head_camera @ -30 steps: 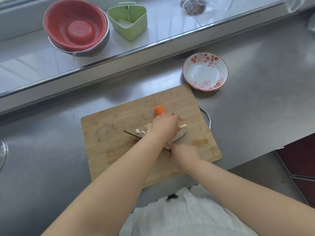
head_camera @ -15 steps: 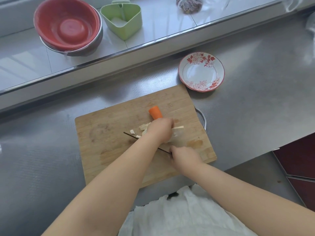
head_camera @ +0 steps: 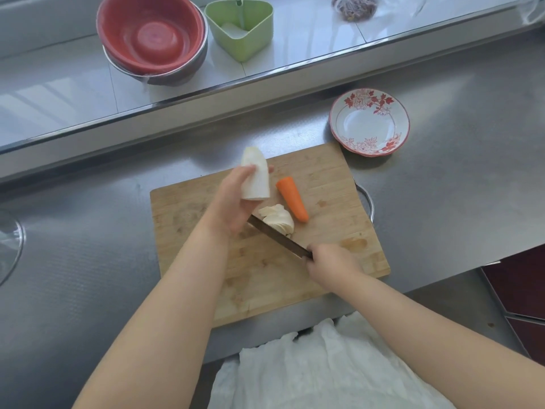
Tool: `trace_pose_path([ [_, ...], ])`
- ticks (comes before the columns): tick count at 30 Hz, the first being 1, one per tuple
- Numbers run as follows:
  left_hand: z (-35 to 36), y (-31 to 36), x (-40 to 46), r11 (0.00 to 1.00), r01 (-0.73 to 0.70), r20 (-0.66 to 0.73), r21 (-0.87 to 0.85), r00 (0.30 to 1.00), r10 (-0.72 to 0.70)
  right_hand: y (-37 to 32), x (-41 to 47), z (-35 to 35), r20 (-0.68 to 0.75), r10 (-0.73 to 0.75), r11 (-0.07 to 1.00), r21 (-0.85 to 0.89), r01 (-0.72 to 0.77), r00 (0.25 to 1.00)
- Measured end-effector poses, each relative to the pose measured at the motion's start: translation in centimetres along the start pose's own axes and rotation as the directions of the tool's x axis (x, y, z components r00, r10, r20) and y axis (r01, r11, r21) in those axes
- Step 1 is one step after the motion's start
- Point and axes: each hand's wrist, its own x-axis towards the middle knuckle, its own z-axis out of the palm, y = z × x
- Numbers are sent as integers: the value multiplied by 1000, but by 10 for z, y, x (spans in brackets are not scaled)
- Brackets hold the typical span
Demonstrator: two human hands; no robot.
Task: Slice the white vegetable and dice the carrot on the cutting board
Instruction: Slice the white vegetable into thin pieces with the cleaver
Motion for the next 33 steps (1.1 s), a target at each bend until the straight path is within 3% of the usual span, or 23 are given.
trace_pose_path([
  [3,-29,4,-9,968,-250,-254,27,935,249,-4,-1,0,-10,18,999,44,-17,1000],
  [5,-55,-5,-14,896,-308,-355,321,837,415,-7,-2,0,-25,33,998,47,-31,999],
  [7,-81,-30,-16,675,-177,-290,716,804,519,-11,-4,1,-37,50,998,49,-48,998],
  [9,-97,-63,-18,396,-34,-181,918,852,491,-15,-5,3,-40,62,997,51,-60,997],
  [12,-104,-106,-26,-61,3,25,998,893,450,-19,-4,5,-32,83,993,84,-80,996],
  [14,-106,-125,-30,-222,-19,110,975,907,406,-21,-3,5,-29,94,992,86,-91,995],
  [27,-112,-144,-34,-256,-121,230,959,862,452,-38,-11,23,-60,38,999,-24,-39,997],
  [30,-112,-147,-31,-247,-152,262,957,817,513,-41,-7,24,-77,36,998,-52,-40,996],
  [33,-109,-148,-25,-247,-282,374,927,752,544,-40,-3,23,-60,49,997,-60,-53,997],
])
